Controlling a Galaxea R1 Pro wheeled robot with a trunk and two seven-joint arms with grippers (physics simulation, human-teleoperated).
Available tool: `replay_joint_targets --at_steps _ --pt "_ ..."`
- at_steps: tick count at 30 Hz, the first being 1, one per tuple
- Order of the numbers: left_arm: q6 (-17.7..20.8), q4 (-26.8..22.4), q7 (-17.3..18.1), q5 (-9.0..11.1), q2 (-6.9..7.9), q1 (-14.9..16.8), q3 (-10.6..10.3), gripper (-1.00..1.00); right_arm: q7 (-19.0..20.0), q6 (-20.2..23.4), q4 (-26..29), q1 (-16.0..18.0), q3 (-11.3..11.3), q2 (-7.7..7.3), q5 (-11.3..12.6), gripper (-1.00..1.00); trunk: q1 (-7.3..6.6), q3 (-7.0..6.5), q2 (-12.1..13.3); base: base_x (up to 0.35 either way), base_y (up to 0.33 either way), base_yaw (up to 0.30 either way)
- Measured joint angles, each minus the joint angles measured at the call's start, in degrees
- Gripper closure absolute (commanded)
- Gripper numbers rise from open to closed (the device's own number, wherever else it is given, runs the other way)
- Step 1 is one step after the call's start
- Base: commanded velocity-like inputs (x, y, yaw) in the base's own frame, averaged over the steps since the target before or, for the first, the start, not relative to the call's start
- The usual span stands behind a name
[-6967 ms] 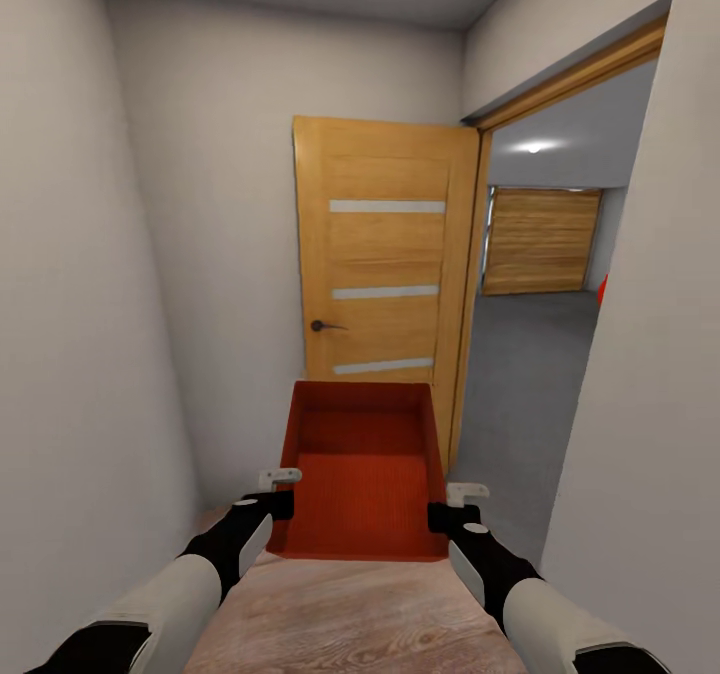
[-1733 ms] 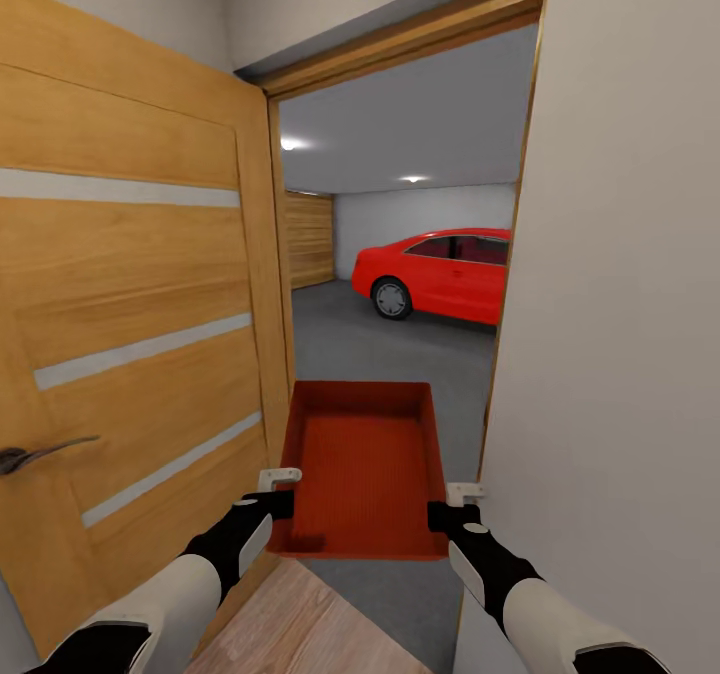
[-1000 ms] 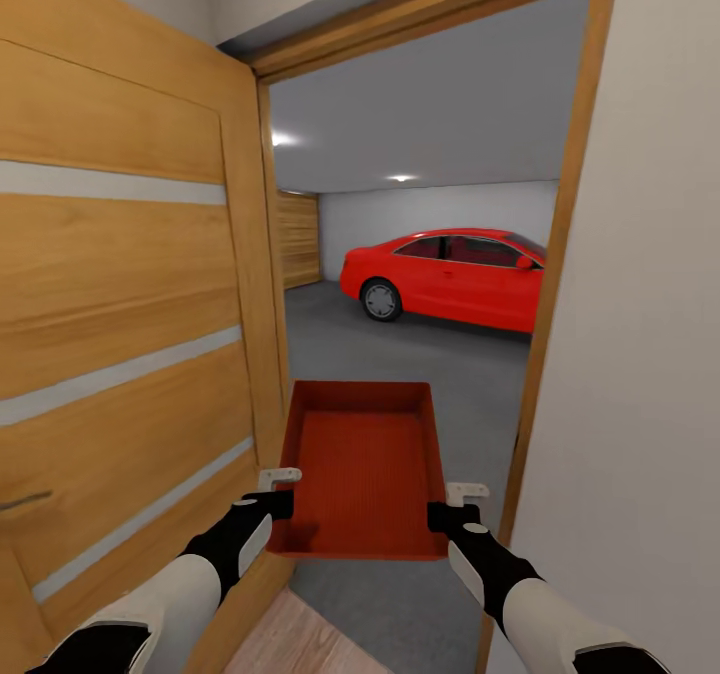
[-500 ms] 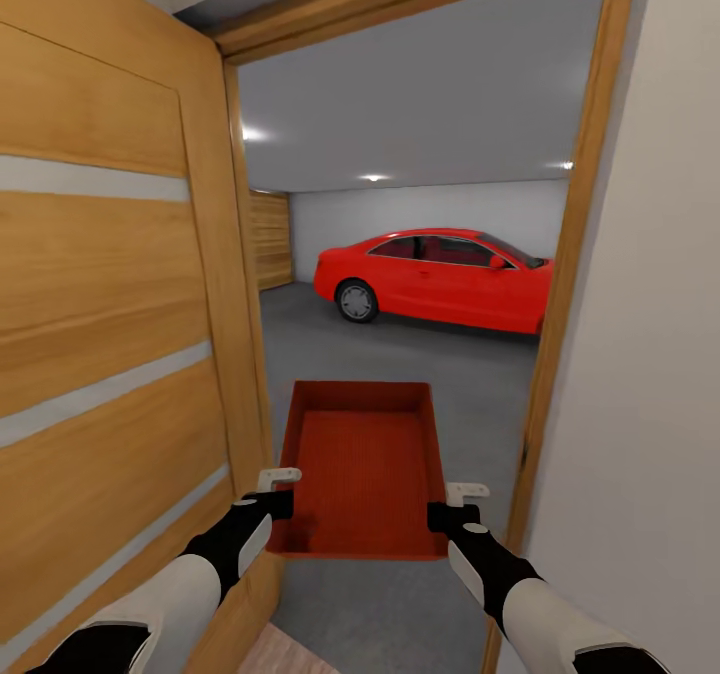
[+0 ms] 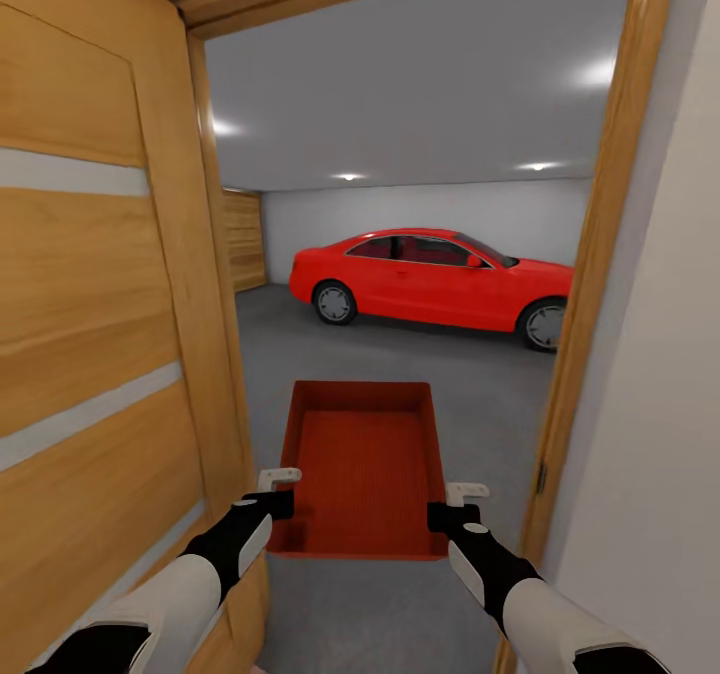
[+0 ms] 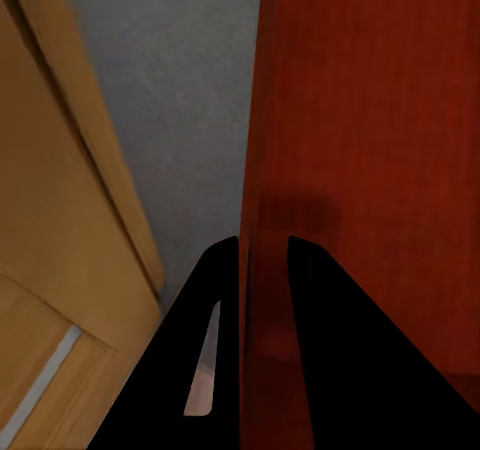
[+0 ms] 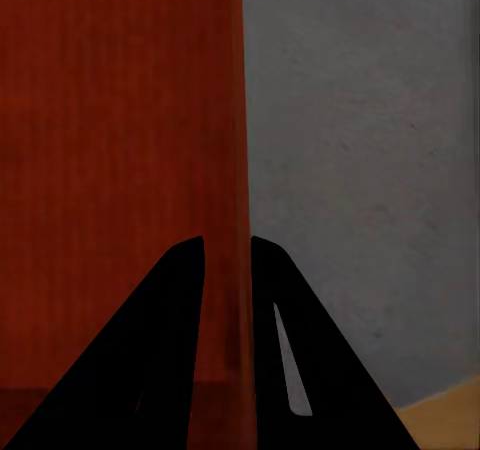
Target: Move the two storage containers from the living room to the garage. In the garage, place one container on the floor and stack the other container on top of it (either order is fine).
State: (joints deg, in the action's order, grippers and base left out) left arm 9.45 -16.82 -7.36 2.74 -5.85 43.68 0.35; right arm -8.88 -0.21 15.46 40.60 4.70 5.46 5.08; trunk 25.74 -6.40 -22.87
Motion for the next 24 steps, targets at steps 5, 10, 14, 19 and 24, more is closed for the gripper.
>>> replay_joint_targets --at_steps 5,10,14,19,24 --pt "0.0 0.0 0.0 0.0 0.03 0.0 0.0 1.0 0.0 0.0 0.0 0.0 0.0 0.02 0.0 1.0 0.0 0.0 0.0 0.263 0.167 -0.17" --pt "0.0 0.0 0.0 0.0 -0.02 0.0 0.0 1.0 0.0 0.0 0.0 0.0 0.0 -0.02 0.0 1.0 0.0 0.0 0.0 0.263 0.167 -0.17" --pt "-0.1 0.1 0.0 0.0 -0.03 0.0 0.1 1.0 0.0 0.0 0.0 0.0 0.0 -0.03 0.0 1.0 0.0 0.0 0.0 0.263 0.167 -0.17" --pt "0.0 0.0 0.0 0.0 -0.02 0.0 0.0 1.0 0.0 0.0 0.0 0.0 0.0 -0.02 0.0 1.0 0.0 0.0 0.0 0.263 0.167 -0.172" --pt "0.0 0.0 0.0 0.1 0.02 0.0 0.0 1.0 0.0 0.0 0.0 0.0 0.0 0.02 -0.1 1.0 0.0 0.0 0.0 0.263 0.167 -0.189"
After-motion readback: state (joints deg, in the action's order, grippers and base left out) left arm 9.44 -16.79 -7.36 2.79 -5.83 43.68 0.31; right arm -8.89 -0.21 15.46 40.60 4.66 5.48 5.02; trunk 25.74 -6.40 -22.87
